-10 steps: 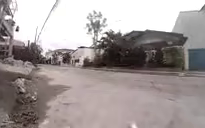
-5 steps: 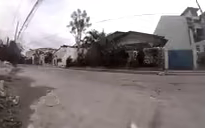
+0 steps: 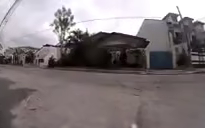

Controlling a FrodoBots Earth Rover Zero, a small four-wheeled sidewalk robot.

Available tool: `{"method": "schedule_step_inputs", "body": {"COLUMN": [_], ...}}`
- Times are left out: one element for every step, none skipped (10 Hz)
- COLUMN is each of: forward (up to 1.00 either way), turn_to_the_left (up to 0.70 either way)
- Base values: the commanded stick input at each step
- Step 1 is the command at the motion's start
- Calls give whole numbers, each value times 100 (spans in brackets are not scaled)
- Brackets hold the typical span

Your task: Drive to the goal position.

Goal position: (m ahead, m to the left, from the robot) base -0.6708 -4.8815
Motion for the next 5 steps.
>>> {"method": "schedule_step_inputs", "body": {"forward": [2,0,0,0,0], "turn_to_the_left": [-45,-45,-45,-45,-45]}}
